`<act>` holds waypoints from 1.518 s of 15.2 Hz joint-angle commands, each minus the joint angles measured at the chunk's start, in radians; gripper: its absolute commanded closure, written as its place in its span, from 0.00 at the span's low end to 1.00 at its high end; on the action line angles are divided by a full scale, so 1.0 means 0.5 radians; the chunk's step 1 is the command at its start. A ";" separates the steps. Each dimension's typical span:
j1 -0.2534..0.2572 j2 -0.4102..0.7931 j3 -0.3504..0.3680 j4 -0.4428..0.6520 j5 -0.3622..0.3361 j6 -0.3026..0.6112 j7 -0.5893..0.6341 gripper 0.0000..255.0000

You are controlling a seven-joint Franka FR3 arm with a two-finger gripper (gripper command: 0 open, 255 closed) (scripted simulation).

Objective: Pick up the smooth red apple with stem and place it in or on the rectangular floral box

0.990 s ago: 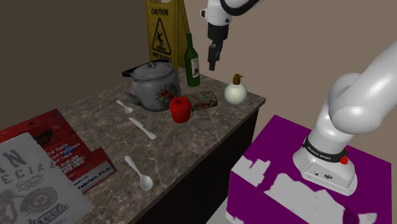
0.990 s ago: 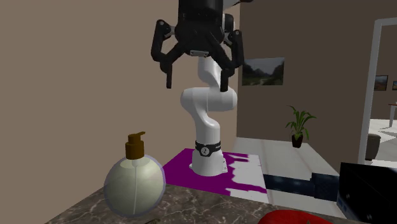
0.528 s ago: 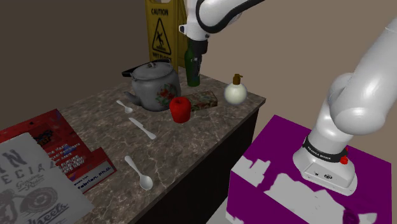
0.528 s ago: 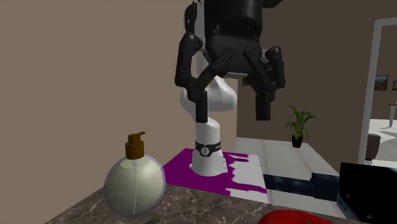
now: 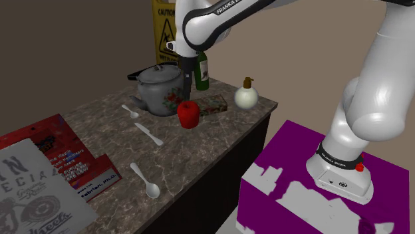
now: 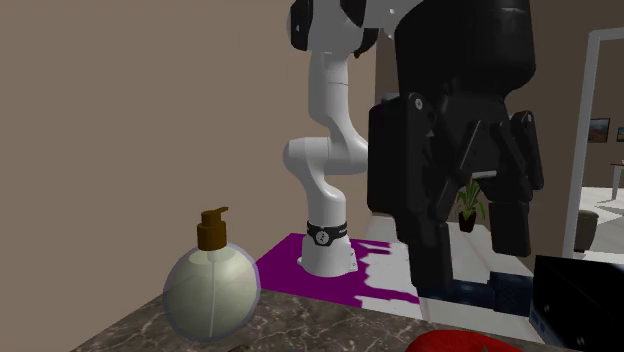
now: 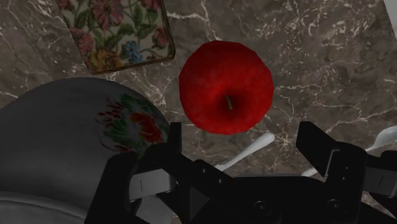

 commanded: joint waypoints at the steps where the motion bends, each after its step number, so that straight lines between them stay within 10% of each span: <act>1: 0.006 0.034 0.006 -0.009 0.003 0.044 -0.009 0.00; 14: 0.013 0.117 0.011 -0.058 -0.002 0.177 -0.005 0.00; 15: 0.013 0.117 0.011 -0.058 -0.002 0.177 -0.005 1.00; 23: 0.013 0.117 0.011 -0.058 -0.002 0.177 -0.005 1.00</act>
